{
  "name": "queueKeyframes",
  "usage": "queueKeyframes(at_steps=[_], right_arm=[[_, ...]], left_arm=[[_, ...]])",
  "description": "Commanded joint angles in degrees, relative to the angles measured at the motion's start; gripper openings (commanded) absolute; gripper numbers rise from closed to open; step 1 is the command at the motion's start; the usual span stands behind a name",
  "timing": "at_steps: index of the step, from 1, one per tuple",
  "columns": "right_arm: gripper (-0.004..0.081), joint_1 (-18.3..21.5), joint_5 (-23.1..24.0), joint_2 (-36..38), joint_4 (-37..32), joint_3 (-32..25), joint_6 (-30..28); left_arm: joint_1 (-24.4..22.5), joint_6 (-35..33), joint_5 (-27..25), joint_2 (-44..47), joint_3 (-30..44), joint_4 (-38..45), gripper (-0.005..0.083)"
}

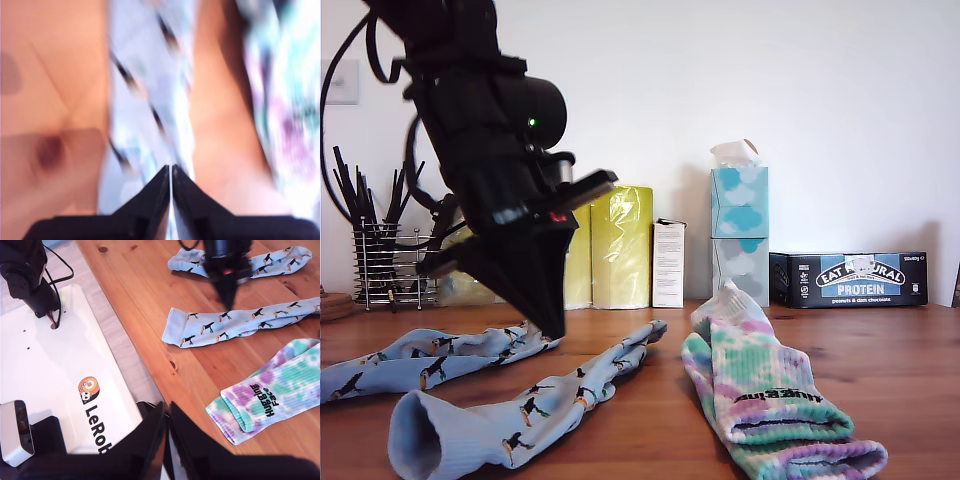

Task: Pair up the socks based on colour and pattern, by placing each sock on top of its pair

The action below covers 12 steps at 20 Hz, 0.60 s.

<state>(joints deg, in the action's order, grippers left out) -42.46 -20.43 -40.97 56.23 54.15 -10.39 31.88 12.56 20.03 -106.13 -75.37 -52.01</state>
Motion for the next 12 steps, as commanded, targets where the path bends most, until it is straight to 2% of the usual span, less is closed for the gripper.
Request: queueKeyframes(at_steps=[1, 6, 12], right_arm=[[-0.0013, -0.3, 0.1, 1.0, 0.0, 0.0, -0.2], [-0.0013, -0.3, 1.5, 3.2, 1.2, 0.0, -0.1], [-0.0013, -0.3, 1.9, 5.7, 2.0, 0.0, 0.2]], left_arm=[[0.7, -3.7, 0.0, -1.4, 0.9, -4.6, -0.0024], [4.9, -5.6, -8.2, -1.4, 4.6, -5.5, -0.0024], [5.8, -4.5, -8.7, -1.4, 10.7, -1.2, -0.0024]])
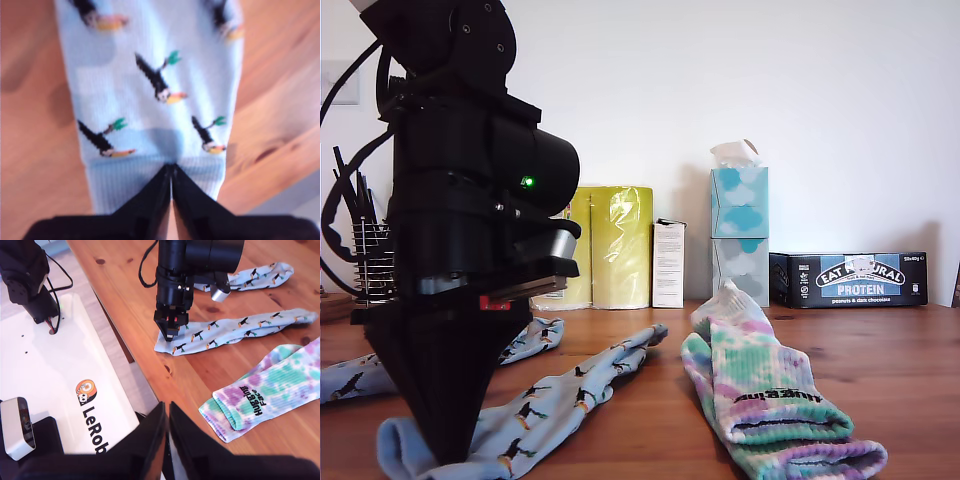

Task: Pair up the socks based on colour and pattern, by placing each sock on top of its pair

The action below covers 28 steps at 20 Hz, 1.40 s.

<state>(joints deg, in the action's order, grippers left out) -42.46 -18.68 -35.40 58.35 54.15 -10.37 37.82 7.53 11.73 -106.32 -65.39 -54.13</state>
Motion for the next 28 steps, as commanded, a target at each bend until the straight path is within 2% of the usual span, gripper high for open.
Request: queueKeyframes(at_steps=[1, 6, 10, 13, 18, 19, 21, 23, 26, 28], right_arm=[[-0.0013, -0.3, 0.2, 0.2, -0.1, 0.0, 0.3], [-0.0013, -0.3, 0.1, 0.2, -0.2, 0.0, 0.5], [-0.0013, -0.3, 0.2, 0.2, -0.2, 0.0, 0.5], [-0.0013, -0.3, 0.2, 0.2, -0.1, 0.0, 0.2], [-0.0013, -0.3, 0.2, 0.2, -0.7, 0.0, 0.0], [-0.0013, -0.2, 0.2, 0.5, -1.5, -0.1, 0.1], [-0.0013, -0.1, 0.8, 1.6, -3.5, -0.1, 2.2], [-0.0013, 0.7, 4.9, 3.3, -3.9, -0.2, 4.6], [-0.0013, 1.4, 8.5, 7.2, -1.2, -1.3, 4.7], [-0.0013, 1.4, 9.3, 10.3, 0.7, -2.2, 6.0]], left_arm=[[-0.1, 2.2, 0.1, -1.2, 0.7, 2.0, -0.0024], [4.1, 8.9, 6.1, -1.2, 0.8, 8.3, -0.0024], [8.2, 12.9, 7.4, -1.2, 0.8, 12.7, -0.0024], [8.8, 13.3, 6.3, -1.1, 0.7, 15.0, -0.0024], [6.2, 8.2, 5.2, 6.5, -0.3, 16.5, -0.0024], [5.8, 5.5, 3.6, 8.7, -0.3, 16.4, -0.0024], [5.3, -0.5, -3.3, 12.7, -0.3, 16.3, -0.0024], [4.0, -5.9, -7.1, 15.8, -0.3, 17.1, -0.0024], [-1.2, -11.3, -6.6, 18.5, -0.3, 17.2, -0.0024], [-5.5, -15.7, -4.3, 18.7, -0.3, 15.5, -0.0024]])
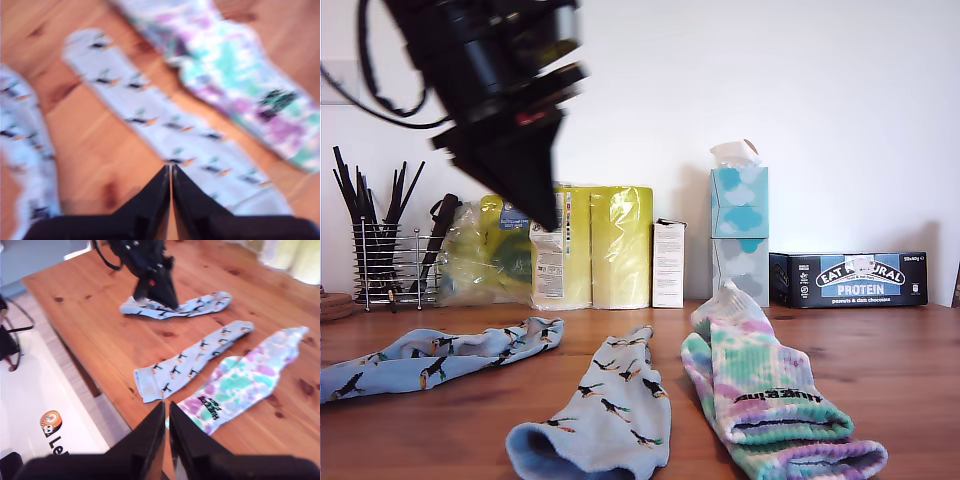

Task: Pair up the socks based on colour and pattern, by placing each sock on top of its pair

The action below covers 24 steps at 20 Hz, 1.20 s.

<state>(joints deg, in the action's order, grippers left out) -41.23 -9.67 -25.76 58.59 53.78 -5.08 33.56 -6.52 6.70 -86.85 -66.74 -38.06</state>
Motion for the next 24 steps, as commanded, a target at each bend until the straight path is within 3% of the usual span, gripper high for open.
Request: queueKeyframes(at_steps=[1, 4, 7, 11, 15, 16, 19, 20, 24], right_arm=[[-0.0013, 0.2, 0.6, 2.1, 1.0, -2.2, 0.9], [-0.0013, 0.2, 3.3, 5.3, 3.0, -2.5, 2.1], [-0.0013, 0.2, 4.5, 6.2, 3.1, -2.6, 1.6], [-0.0013, 0.1, 5.8, 6.2, 2.3, -3.4, 0.1], [-0.0013, 0.1, 5.8, 6.2, 2.0, -4.1, 0.1], [-0.0013, 0.1, 5.8, 6.2, 2.0, -4.2, 0.1], [-0.0013, 0.1, 5.8, 6.2, 2.0, -4.2, 0.1], [-0.0013, 0.1, 5.8, 6.2, 2.0, -4.2, -0.2], [-0.0013, 0.1, 5.8, 6.2, 1.4, -4.2, -1.0]], left_arm=[[-3.4, -4.3, 3.0, -0.8, 1.1, -2.2, -0.0024], [-9.7, -11.9, 7.8, -0.8, 1.1, -9.4, -0.0024], [-14.8, -17.8, 7.8, -0.8, 2.5, -16.7, -0.0024], [-20.3, -19.5, 7.8, 1.7, 10.5, -14.3, -0.0024], [-21.1, -22.9, 5.5, 4.2, 15.3, -8.2, -0.0023], [-21.1, -23.1, 5.3, 3.8, 15.4, -7.7, 0.0022], [-21.2, -23.0, 1.5, 2.7, 15.5, -5.4, 0.049], [-21.2, -22.5, -0.8, 2.4, 15.5, -3.7, 0.0558], [-21.2, -22.7, -2.8, 1.4, 15.5, 0.9, 0.0551]])
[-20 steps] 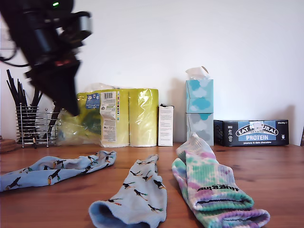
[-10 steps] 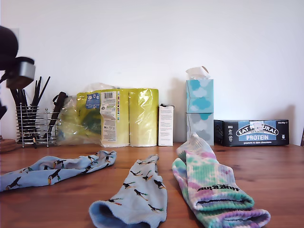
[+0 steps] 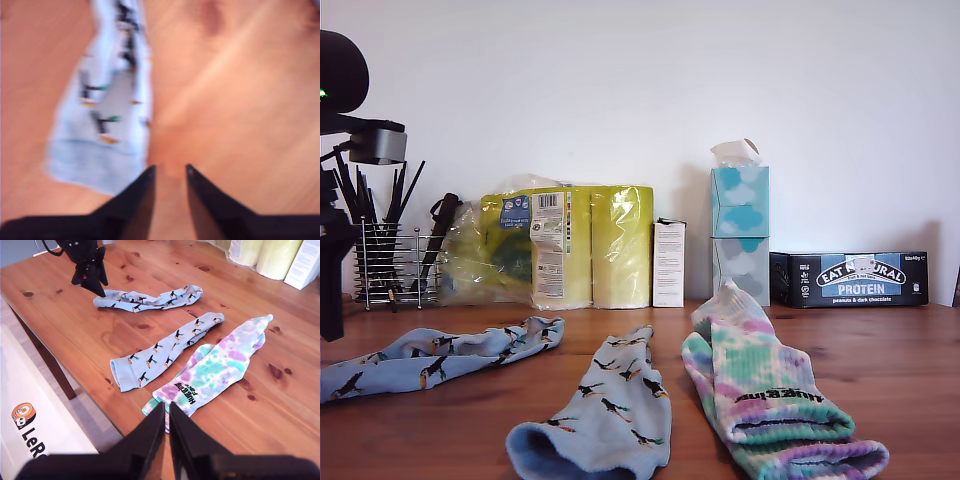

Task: Pair up the socks based on colour and pattern, by placing each sock on top of its pair

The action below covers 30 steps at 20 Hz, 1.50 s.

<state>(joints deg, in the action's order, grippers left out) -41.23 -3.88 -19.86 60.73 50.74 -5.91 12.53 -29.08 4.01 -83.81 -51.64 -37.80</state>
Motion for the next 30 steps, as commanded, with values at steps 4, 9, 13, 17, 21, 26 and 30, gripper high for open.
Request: queueKeyframes(at_steps=[4, 9, 13, 17, 21, 26, 30], right_arm=[[-0.0013, 0.1, 0.0, 0.3, -1.1, -1.2, -0.2], [-0.0013, 0.1, 0.0, 0.3, -1.0, -1.2, -0.1], [-0.0013, 0.1, 0.0, 0.3, -0.8, -1.2, 0.1], [-0.0013, 0.1, 0.0, 0.3, -0.8, -1.2, 0.0], [-0.0013, 0.1, 0.0, 0.3, -0.9, -1.2, -0.1], [-0.0013, 0.1, 0.0, 0.3, -0.9, -1.2, -0.2], [-0.0013, 0.1, 0.0, 0.3, -1.1, -1.2, -0.3]], left_arm=[[-0.2, -1.4, 0.0, -5.0, 0.3, 0.8, 0.055], [-0.2, -2.3, -1.1, -9.2, 0.3, 4.0, 0.0436], [-0.3, -2.4, -1.7, -10.4, 0.3, 4.7, 0.0321], [-1.0, -2.5, -2.4, -11.2, 0.3, 5.4, 0.0321], [-1.9, -2.4, -3.0, -12.1, 0.3, 5.1, 0.0281], [-1.4, 2.6, -3.0, -12.2, -1.9, 0.3, -0.0021], [1.5, 12.7, 9.7, -12.1, -10.5, -12.2, -0.0021]])
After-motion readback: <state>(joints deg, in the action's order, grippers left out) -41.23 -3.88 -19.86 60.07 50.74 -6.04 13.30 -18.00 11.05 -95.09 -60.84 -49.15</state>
